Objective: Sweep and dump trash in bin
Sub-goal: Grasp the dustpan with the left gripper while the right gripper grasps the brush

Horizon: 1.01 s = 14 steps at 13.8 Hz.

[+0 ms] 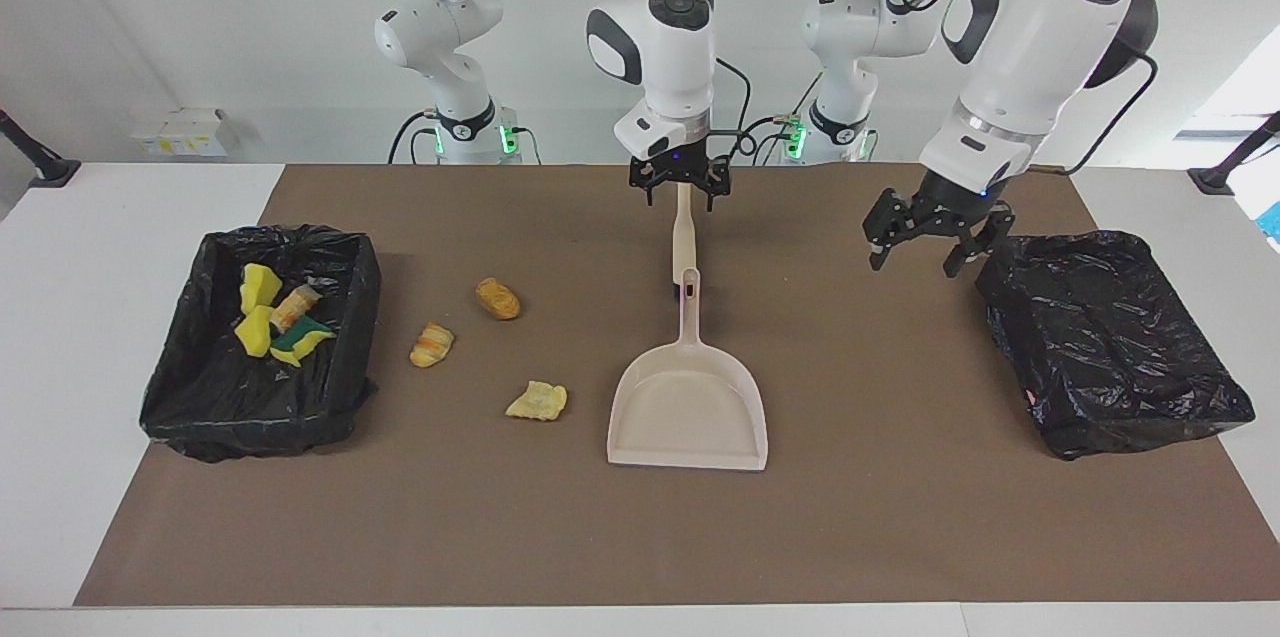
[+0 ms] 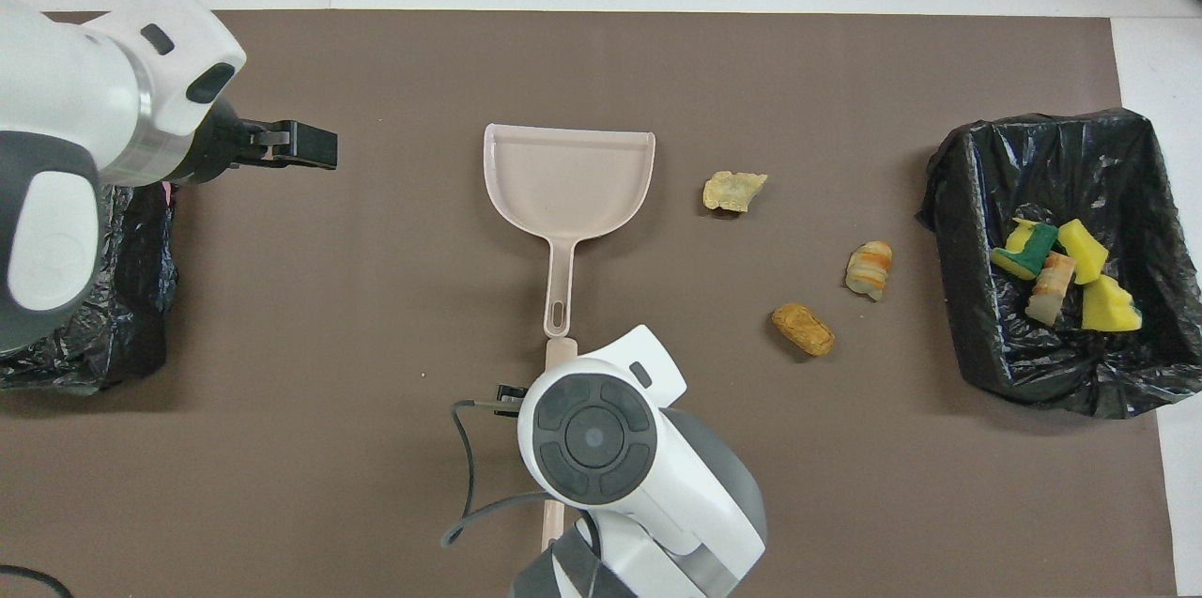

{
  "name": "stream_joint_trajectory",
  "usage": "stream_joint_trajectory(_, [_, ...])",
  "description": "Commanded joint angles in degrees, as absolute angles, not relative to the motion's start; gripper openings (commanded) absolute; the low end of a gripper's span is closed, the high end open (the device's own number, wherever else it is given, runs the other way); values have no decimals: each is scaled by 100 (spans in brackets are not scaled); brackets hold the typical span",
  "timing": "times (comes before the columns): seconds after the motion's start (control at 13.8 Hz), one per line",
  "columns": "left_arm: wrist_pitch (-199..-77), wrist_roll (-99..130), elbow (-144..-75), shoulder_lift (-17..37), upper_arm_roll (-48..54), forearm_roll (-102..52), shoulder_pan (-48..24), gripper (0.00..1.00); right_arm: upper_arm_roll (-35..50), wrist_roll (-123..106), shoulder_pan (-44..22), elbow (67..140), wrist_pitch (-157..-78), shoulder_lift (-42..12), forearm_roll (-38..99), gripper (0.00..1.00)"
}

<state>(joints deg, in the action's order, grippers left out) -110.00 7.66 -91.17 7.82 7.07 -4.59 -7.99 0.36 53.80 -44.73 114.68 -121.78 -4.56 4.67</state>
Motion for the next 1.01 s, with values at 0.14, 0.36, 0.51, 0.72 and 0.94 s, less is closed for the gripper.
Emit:
stream_joint_trajectory(0.14, [-11784, 1415, -8605, 1677, 624, -563, -1729, 100, 35, 5712, -4781, 12330, -12858, -263, 642, 100])
stream_joint_trajectory(0.36, [-12129, 1538, -8613, 2179, 624, -536, -2170, 100, 35, 6020, -5079, 12489, -12998, -448, 668, 100])
stream_joint_trajectory(0.51, [-12041, 1538, -8692, 2197, 624, -527, -2337, 100, 35, 6012, -5220, 12524, -12999, -483, 668, 95])
stream_joint_trajectory(0.72, [-12015, 1556, -9096, 2206, 624, -536, -2601, 100, 35, 5977, -5353, 12638, -12999, -597, 668, 86])
stream_joint_trajectory(0.94, [-12076, 1573, -9429, 2206, 624, -536, -2725, 100, 35, 5994, -5370, 12534, -12982, -641, 659, 80])
